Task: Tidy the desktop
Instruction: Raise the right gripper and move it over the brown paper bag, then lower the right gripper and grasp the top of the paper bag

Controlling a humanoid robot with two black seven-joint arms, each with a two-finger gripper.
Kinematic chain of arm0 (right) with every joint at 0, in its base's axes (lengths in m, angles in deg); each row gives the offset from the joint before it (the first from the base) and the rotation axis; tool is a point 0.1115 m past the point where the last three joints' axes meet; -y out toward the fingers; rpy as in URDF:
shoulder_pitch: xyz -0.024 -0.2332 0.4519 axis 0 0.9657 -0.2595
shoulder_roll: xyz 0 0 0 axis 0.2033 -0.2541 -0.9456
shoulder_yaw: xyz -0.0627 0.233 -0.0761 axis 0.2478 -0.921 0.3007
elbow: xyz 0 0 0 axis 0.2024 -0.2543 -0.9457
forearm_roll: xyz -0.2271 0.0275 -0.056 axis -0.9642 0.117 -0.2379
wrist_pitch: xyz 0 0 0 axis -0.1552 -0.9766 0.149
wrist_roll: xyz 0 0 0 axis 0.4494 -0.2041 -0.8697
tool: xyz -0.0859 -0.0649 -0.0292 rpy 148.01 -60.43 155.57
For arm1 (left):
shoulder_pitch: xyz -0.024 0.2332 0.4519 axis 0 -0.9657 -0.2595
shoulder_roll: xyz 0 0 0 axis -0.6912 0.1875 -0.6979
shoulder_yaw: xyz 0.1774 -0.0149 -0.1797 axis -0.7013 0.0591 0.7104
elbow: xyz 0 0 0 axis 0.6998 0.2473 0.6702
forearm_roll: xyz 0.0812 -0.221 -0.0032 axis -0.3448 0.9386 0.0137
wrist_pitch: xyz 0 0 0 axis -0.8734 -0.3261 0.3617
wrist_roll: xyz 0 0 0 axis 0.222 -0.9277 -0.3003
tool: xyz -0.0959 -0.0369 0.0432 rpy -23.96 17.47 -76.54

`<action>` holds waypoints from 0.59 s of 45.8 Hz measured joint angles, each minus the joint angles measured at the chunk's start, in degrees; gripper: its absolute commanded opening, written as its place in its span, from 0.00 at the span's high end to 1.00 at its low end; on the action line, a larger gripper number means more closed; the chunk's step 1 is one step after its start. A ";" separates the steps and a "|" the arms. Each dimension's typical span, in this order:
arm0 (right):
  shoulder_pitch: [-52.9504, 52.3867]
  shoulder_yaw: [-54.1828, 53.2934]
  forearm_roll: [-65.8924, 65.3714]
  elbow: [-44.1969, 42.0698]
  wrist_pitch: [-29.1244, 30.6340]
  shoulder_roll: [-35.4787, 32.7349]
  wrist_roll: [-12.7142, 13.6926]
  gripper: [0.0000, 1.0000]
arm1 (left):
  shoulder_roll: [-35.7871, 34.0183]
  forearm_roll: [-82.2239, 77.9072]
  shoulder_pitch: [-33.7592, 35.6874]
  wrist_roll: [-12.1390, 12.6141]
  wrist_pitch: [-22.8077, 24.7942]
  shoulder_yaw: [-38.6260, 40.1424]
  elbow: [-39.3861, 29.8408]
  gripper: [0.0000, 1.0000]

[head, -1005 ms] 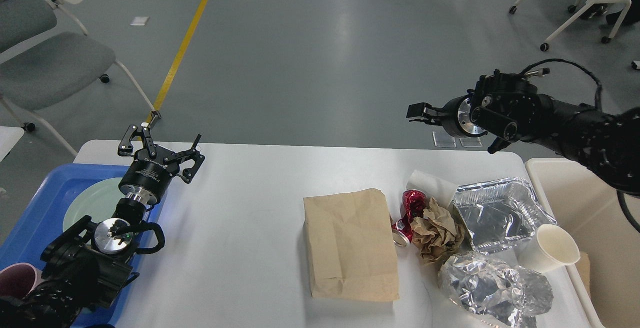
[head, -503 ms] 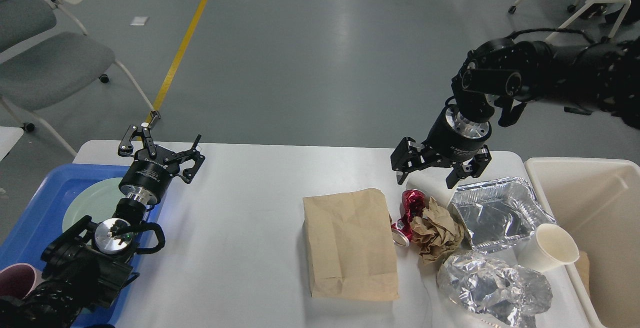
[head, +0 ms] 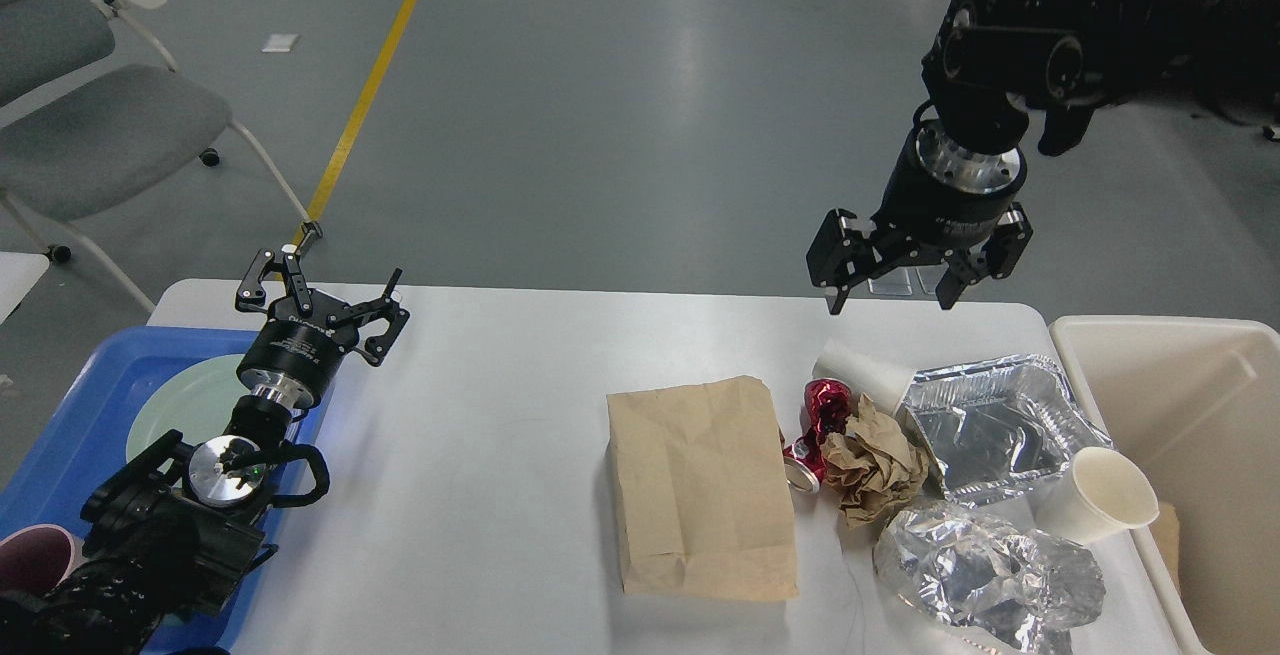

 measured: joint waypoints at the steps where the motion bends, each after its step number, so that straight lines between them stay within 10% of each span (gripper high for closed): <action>1: 1.13 -0.52 0.00 -0.05 -1.11 0.00 0.01 0.00 | 0.00 0.00 0.00 0.00 0.00 0.00 0.00 0.04; 27: 21.01 -11.63 -0.33 -0.55 -22.90 0.11 0.81 0.00 | 0.02 0.00 0.00 0.00 0.00 0.00 0.00 0.04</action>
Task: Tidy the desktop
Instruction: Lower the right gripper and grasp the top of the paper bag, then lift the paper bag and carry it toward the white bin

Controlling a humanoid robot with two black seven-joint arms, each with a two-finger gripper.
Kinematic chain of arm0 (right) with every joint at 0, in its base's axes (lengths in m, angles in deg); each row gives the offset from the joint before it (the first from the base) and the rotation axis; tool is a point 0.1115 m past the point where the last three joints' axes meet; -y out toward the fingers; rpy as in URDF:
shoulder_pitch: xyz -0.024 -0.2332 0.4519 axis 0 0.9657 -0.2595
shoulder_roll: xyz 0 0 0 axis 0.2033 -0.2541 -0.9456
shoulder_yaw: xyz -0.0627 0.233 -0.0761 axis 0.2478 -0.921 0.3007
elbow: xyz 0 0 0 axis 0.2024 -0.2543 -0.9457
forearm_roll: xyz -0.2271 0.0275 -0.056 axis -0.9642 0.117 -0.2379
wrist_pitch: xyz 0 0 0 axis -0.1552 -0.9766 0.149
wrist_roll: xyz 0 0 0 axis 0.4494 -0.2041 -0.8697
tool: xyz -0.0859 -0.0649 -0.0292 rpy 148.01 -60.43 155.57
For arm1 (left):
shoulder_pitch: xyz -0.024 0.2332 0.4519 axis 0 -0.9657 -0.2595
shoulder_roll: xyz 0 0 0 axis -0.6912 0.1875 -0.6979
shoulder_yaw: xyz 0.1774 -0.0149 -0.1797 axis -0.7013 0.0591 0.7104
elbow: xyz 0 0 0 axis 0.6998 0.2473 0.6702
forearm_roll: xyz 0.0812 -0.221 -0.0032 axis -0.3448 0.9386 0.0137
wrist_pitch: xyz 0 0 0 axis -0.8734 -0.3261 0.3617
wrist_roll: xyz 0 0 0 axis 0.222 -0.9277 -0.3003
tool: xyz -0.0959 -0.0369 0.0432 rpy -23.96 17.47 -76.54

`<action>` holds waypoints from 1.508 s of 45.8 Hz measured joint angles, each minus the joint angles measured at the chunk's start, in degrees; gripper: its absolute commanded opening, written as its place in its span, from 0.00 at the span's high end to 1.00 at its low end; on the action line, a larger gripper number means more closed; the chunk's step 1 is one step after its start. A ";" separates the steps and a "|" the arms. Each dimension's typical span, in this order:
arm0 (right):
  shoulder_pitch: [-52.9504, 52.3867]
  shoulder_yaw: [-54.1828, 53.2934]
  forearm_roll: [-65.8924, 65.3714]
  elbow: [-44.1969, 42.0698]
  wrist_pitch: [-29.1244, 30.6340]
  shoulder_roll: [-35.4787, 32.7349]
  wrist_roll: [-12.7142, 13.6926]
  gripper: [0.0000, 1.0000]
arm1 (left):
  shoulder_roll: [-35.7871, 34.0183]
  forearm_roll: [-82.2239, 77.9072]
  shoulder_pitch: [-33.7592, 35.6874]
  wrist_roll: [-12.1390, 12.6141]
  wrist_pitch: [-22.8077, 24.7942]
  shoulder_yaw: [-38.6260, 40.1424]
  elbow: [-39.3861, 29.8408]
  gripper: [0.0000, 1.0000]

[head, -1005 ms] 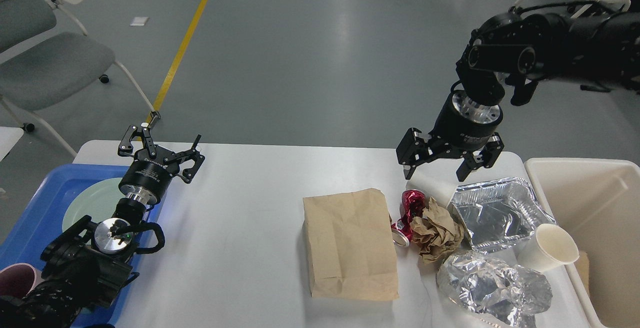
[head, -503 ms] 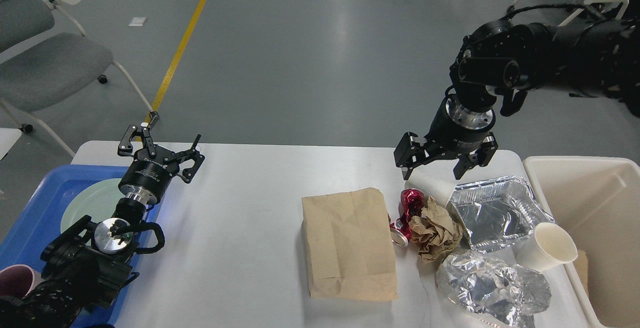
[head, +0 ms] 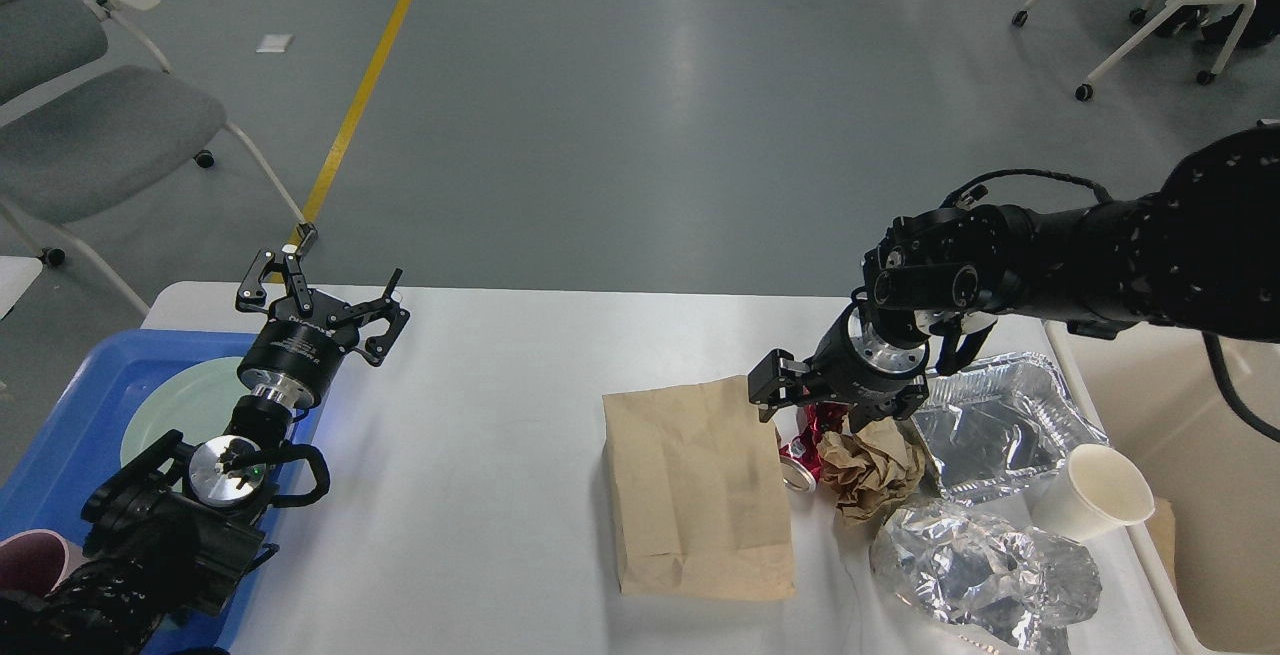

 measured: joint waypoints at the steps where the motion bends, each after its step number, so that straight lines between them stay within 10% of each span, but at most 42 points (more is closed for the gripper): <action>1: 0.74 -0.65 -0.02 -0.42 -0.11 0.00 -0.02 0.00 | 0.00 0.00 0.00 0.00 0.00 0.00 0.00 0.04; 26: 11.26 -4.88 -0.14 -9.67 -0.99 3.64 -0.02 0.13 | 0.01 0.00 0.01 0.00 0.00 0.00 0.00 0.04; 30: 11.54 -4.97 -0.05 -9.60 -2.04 3.67 0.03 0.48 | 0.01 0.00 0.01 0.00 0.00 0.00 0.00 0.04; 38: 11.93 -5.61 0.18 -8.85 -2.80 3.68 0.05 0.72 | 0.01 0.00 0.01 0.00 0.00 0.00 0.00 0.04; 40: 11.99 -6.05 0.21 -8.74 -2.82 3.67 0.05 0.99 | 0.01 0.00 0.01 0.00 0.00 0.00 0.00 0.04; 69: 11.31 -11.45 0.37 -5.13 -2.33 -1.43 0.05 1.00 | -0.02 0.00 -0.01 0.00 0.00 0.00 0.00 0.04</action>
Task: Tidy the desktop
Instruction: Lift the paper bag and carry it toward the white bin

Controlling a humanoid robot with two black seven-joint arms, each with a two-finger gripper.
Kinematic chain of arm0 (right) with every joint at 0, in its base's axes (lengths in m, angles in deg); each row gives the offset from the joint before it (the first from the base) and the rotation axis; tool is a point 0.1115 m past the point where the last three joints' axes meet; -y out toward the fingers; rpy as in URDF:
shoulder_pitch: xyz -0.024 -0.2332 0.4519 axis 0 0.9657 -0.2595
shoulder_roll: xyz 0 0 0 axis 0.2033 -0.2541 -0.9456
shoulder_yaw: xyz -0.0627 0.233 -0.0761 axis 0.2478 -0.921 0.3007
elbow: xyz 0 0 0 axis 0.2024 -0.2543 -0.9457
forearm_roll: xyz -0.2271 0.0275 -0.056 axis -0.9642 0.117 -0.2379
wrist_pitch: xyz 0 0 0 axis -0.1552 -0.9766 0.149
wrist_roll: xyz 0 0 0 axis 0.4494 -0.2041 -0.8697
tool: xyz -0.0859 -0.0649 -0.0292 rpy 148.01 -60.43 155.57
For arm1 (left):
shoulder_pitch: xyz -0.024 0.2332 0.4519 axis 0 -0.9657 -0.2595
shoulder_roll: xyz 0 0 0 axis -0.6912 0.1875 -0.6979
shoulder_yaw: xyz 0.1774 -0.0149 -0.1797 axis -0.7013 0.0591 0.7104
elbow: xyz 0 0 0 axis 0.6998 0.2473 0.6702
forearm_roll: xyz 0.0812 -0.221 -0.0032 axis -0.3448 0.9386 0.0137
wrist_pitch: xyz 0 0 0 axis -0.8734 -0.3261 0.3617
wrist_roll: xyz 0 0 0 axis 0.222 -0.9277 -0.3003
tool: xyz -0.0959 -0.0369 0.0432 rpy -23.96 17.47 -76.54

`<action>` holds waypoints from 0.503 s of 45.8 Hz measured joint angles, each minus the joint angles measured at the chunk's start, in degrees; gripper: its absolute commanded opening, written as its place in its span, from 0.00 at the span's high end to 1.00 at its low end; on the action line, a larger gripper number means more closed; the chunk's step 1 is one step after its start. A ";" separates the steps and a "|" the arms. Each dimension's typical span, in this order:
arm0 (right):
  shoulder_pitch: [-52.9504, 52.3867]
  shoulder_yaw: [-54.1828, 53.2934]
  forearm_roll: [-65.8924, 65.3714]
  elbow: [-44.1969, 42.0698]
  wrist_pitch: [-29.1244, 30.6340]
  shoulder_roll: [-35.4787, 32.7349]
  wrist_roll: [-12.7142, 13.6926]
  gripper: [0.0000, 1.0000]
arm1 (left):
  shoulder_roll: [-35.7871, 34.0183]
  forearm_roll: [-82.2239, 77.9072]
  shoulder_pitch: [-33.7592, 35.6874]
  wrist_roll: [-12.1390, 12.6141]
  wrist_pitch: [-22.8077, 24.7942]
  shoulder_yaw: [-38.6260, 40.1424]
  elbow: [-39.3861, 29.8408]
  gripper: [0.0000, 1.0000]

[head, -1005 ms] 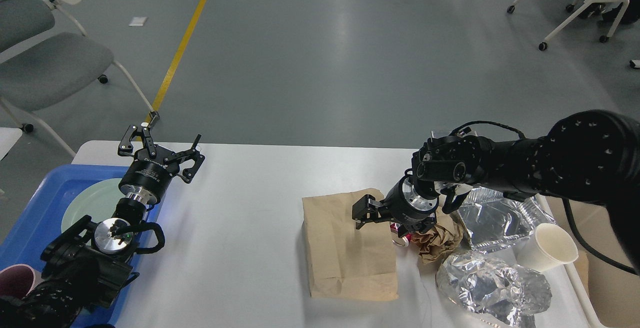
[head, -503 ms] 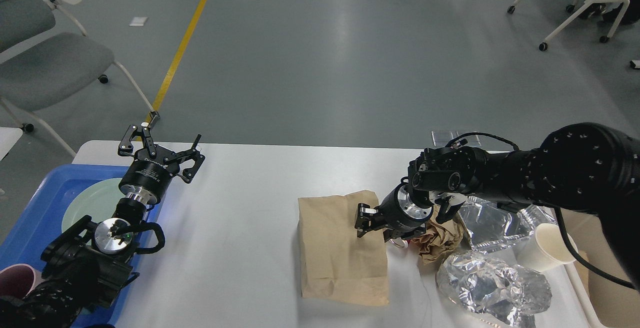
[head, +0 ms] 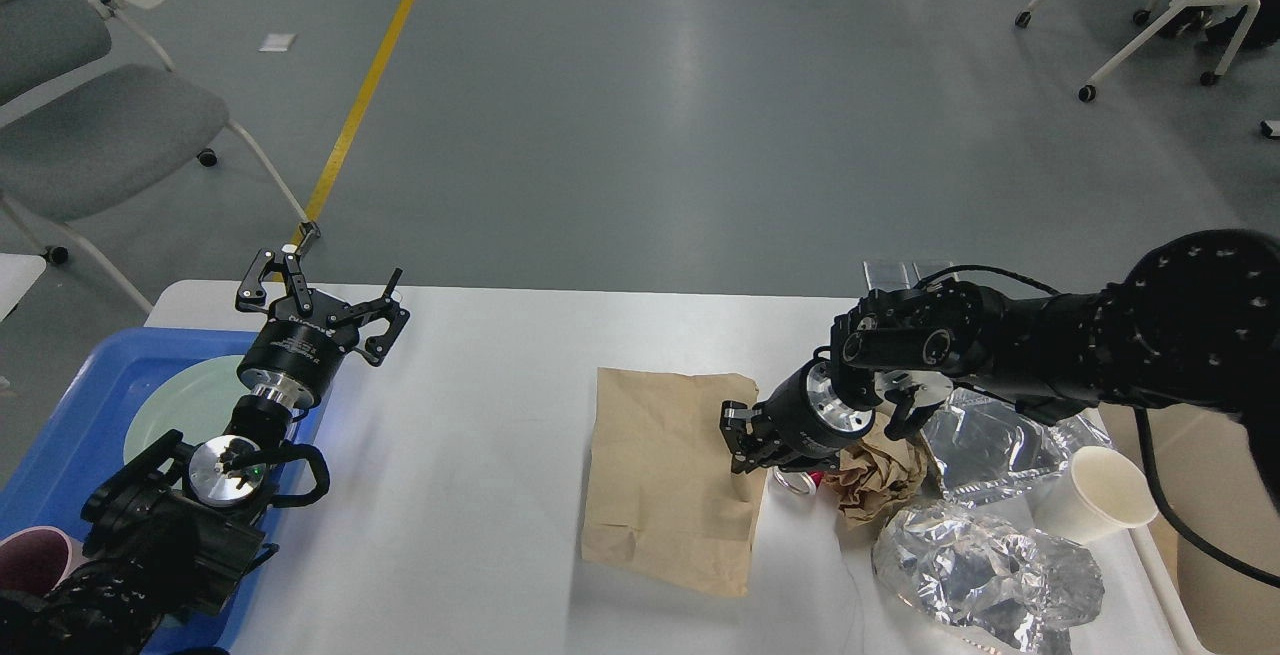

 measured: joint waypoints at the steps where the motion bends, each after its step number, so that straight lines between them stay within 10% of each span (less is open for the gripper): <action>1: -0.46 -0.65 -0.03 0.77 0.15 -0.94 0.00 1.00 | 0.00 0.00 0.00 0.00 0.00 0.00 0.00 0.04; 23: -17.98 -14.59 -0.04 15.66 14.07 -26.86 -0.24 1.00 | 0.01 0.00 0.00 0.00 -0.02 0.00 0.00 0.04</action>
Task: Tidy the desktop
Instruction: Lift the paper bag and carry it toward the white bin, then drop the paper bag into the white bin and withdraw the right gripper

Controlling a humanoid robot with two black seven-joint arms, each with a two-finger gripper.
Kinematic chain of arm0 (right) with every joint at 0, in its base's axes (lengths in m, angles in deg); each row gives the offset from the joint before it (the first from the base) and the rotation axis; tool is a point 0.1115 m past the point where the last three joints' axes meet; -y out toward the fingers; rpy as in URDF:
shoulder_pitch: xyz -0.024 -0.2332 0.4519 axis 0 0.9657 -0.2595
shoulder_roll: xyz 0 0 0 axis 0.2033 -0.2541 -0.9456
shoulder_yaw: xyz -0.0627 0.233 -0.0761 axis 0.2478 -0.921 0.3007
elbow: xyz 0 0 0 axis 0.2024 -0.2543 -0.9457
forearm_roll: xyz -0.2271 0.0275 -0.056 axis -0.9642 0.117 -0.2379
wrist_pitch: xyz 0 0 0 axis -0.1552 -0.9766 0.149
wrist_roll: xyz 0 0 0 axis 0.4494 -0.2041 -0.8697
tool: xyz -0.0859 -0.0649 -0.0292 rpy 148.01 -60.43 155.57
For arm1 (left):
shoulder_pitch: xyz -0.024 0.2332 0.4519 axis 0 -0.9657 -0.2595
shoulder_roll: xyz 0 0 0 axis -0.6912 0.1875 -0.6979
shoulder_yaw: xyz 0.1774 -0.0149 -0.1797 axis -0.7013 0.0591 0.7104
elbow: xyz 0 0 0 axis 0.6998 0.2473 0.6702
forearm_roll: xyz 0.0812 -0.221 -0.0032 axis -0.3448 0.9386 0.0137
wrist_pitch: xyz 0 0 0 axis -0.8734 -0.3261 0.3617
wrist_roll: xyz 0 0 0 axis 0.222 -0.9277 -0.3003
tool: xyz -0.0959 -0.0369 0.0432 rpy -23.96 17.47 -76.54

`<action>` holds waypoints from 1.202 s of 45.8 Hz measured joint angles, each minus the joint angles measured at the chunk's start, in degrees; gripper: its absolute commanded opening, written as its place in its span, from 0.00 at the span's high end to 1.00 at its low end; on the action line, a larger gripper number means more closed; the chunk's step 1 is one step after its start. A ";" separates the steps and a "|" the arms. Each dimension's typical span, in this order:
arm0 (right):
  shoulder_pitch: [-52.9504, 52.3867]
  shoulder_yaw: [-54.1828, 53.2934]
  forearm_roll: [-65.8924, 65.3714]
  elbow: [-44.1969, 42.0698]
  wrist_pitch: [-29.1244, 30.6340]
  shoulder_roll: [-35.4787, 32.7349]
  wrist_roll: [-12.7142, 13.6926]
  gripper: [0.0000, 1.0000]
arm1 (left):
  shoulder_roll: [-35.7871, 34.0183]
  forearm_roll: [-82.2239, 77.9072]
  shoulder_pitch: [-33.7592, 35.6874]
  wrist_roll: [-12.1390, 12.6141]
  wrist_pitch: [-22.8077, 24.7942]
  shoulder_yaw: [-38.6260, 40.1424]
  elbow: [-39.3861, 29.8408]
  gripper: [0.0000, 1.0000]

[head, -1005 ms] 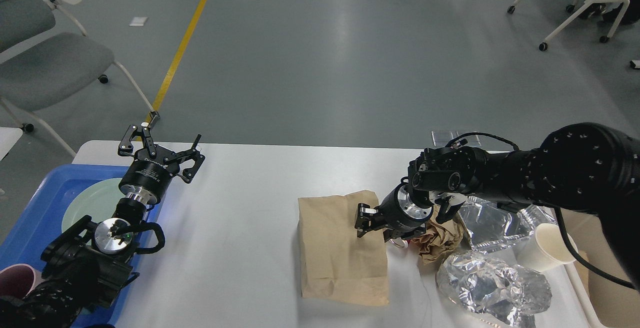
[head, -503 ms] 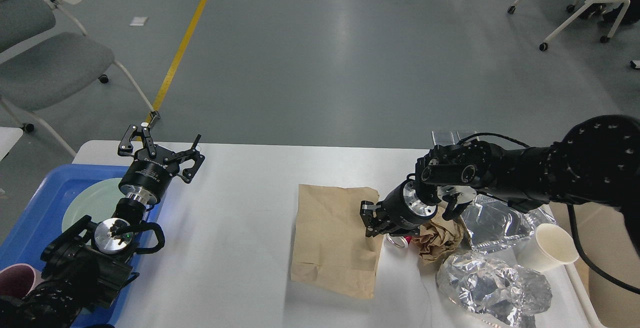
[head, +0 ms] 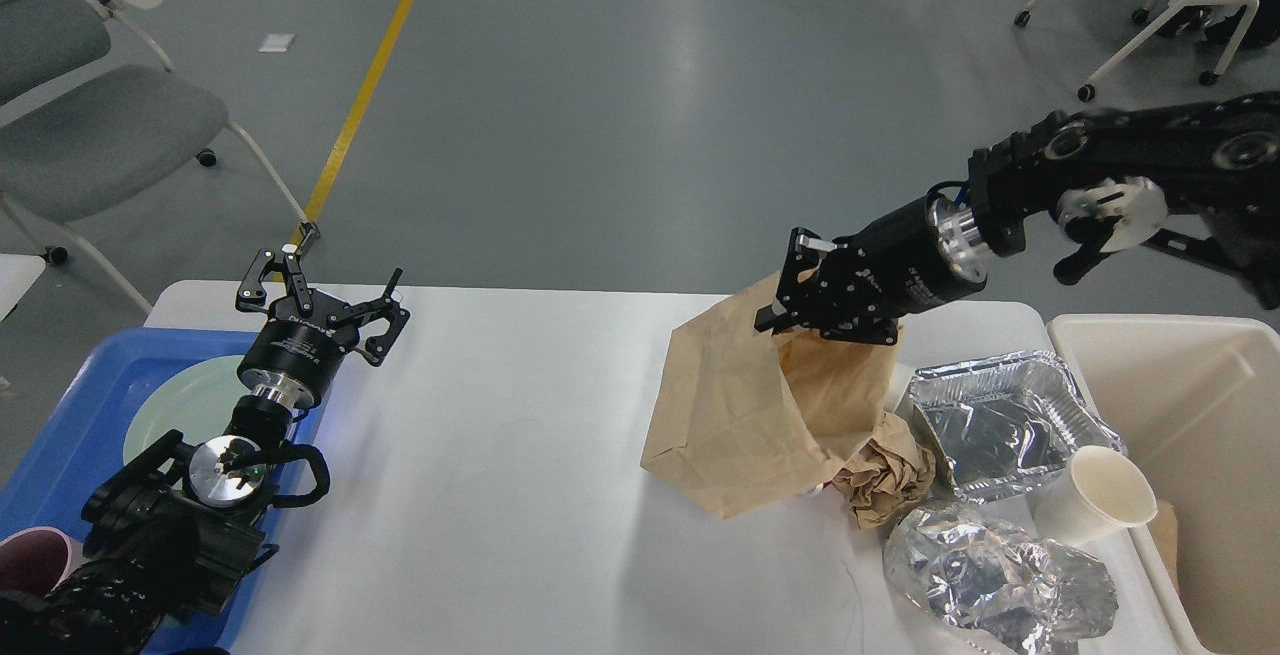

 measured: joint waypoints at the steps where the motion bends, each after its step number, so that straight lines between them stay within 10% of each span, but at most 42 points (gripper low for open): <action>1: -0.61 -0.54 0.00 0.03 0.95 -0.80 0.00 1.00 | 0.00 0.00 0.00 0.00 0.00 0.00 0.00 0.04; 31: -13.76 -1.20 -1.05 -4.15 5.84 -18.93 0.24 1.00 | 0.00 0.00 0.00 0.00 0.00 0.00 0.00 0.04; 55: 23.25 1.59 -1.54 -25.14 -27.14 -26.49 0.16 1.00 | 0.01 0.00 0.00 0.00 0.03 0.00 0.00 0.04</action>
